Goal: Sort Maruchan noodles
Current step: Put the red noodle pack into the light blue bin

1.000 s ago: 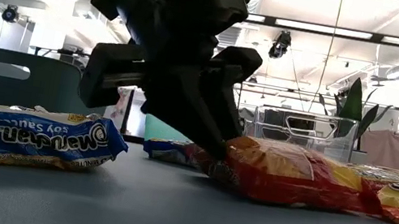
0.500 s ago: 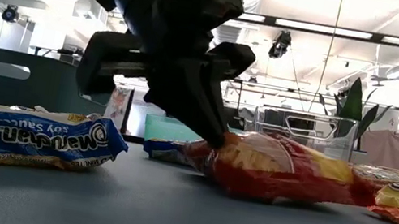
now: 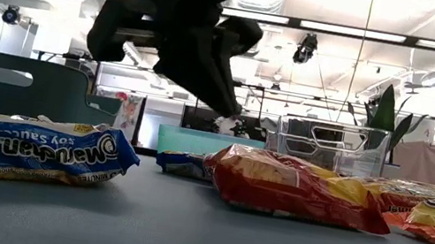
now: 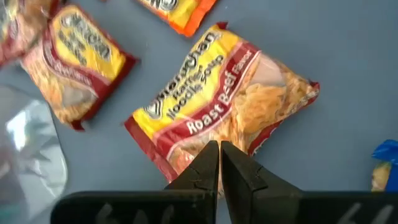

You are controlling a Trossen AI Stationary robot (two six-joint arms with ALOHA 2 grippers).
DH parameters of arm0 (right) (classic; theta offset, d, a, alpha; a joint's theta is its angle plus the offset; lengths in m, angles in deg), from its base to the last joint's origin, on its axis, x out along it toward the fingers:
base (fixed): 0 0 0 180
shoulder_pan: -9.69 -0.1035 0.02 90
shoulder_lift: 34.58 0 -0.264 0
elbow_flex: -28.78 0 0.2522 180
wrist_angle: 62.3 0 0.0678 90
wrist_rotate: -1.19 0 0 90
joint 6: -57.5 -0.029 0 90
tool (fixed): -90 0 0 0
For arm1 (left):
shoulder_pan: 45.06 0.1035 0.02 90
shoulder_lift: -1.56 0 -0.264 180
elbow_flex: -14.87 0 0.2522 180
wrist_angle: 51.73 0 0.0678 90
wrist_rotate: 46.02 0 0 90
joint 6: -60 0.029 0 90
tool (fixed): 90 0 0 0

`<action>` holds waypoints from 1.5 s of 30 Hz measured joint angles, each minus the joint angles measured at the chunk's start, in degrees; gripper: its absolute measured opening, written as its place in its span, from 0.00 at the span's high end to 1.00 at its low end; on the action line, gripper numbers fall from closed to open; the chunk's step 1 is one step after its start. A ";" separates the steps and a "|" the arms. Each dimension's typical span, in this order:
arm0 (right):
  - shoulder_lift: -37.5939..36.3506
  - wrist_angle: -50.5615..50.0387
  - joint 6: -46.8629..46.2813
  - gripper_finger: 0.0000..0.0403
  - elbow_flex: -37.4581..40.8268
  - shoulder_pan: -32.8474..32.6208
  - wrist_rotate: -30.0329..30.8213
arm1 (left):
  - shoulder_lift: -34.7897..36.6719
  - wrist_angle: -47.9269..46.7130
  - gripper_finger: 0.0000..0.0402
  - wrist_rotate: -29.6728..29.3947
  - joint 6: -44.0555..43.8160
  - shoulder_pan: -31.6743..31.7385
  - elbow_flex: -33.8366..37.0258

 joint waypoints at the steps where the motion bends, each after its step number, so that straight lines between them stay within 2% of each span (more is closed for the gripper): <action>1: 0.00 0.00 -0.04 0.86 0.00 0.00 0.00 | -0.06 -0.10 1.00 -0.02 -1.35 0.00 0.00; 4: 0.00 0.03 -3.48 0.86 0.00 -0.01 0.62 | -0.17 -0.98 1.00 -0.02 -6.62 -0.02 0.00; 7: 0.00 -0.08 -10.83 0.86 -0.10 -0.02 3.35 | -0.24 -4.06 1.00 -0.02 -9.01 0.00 0.04; 11: 0.27 -5.12 -18.53 0.86 -1.47 -0.54 3.92 | 0.77 -2.74 1.00 -0.08 -7.06 -0.13 1.98; 16: 0.78 -9.17 -19.00 0.86 -1.90 -2.80 3.80 | 7.03 12.79 1.00 -1.11 -8.39 0.21 13.30; 20: 0.24 -8.50 -16.36 0.86 -1.99 -3.30 3.87 | 11.37 27.25 0.99 -7.44 -11.68 0.30 22.98; 24: 0.17 -8.45 -14.73 0.86 -1.99 -3.30 3.89 | 12.37 36.37 0.91 -8.44 -11.57 0.40 28.10; 31: 0.24 -7.85 -12.95 0.86 -1.99 -3.28 3.91 | 7.71 38.38 0.67 -8.27 -9.88 0.42 27.03; 34: 0.24 -7.60 -10.97 0.86 -1.99 -3.28 3.91 | 4.75 38.46 0.61 -7.34 -7.53 0.44 25.35; 40: 0.24 -7.41 -9.90 0.86 -1.99 -3.26 3.91 | -0.23 36.95 0.59 -7.24 -5.70 0.65 22.53; 45: 0.24 -7.65 -9.67 0.86 -1.99 -3.26 3.91 | -1.09 36.23 0.62 -7.33 -5.29 1.16 22.23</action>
